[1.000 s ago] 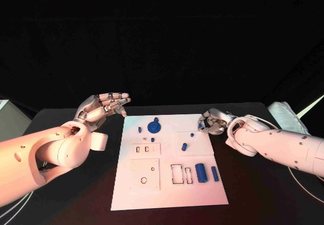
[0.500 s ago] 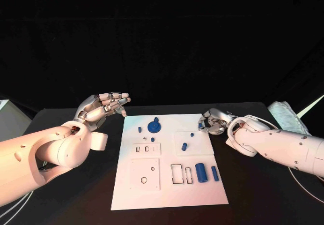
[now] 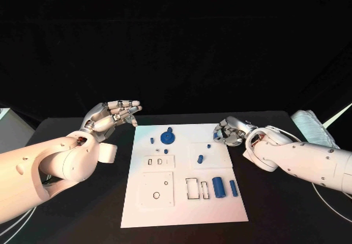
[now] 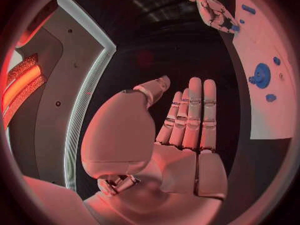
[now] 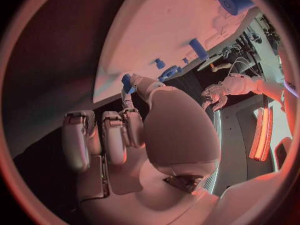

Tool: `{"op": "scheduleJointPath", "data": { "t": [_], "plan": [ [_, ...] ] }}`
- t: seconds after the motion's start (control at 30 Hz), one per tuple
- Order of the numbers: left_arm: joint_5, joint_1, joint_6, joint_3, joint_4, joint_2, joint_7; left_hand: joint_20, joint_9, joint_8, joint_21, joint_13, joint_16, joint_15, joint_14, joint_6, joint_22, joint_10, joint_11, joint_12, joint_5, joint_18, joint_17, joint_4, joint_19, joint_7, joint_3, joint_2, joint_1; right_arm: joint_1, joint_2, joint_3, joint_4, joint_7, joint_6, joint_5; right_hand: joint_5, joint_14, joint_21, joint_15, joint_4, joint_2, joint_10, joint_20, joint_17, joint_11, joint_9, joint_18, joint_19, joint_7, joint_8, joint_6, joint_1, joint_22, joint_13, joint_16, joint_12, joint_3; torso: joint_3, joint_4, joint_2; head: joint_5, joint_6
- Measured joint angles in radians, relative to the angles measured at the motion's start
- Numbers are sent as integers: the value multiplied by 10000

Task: Assemble the parts on the task board

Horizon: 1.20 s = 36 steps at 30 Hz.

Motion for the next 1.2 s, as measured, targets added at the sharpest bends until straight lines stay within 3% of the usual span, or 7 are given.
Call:
{"op": "scheduleJointPath", "data": {
  "t": [0.37,0.63,0.93,1.2],
  "plan": [
    [0,-1,2,-3,-133,68,-7,0,8,0,0,0,0,0,0,0,5,0,0,0,0,0,1,0,0,0,0,0,0,497,-272,83,1573,-759,-528,-66,50,26,190,-26,-29,30,59,-52,-1,-59,0,0,6,27,38,27,-33,-1,-1,0,40,29,-32,-38,-112,83,-21],
    [0,-1,4,-10,-244,166,-21,0,7,0,0,0,0,0,0,0,7,0,0,0,0,-1,-4,0,1,0,0,0,0,451,334,63,2643,-1627,-584,-260,125,19,202,-33,-26,-10,69,-51,-1,-68,1,0,6,30,79,41,-74,7,-2,0,40,108,-72,-81,-229,246,-127],
    [0,-1,4,-26,-286,228,-58,0,6,0,-1,0,0,0,0,0,6,0,0,0,0,0,-8,0,0,0,0,0,0,128,1347,-16,2920,-2755,-593,-927,126,-9,202,-60,-27,2,69,-111,-2,-68,0,1,-5,26,95,44,-196,6,-3,0,77,110,-127,-93,-314,334,-253],
    [0,-1,4,-30,-272,220,-89,0,5,0,-1,0,0,1,0,0,5,0,0,0,0,-1,-8,0,1,0,0,0,0,-180,2098,-59,2585,-3267,-585,-1655,222,28,250,-96,-26,3,68,-123,-3,-68,0,-154,7,20,98,48,-301,5,-4,0,77,109,-128,-105,-308,431,-305]
  ]
}}
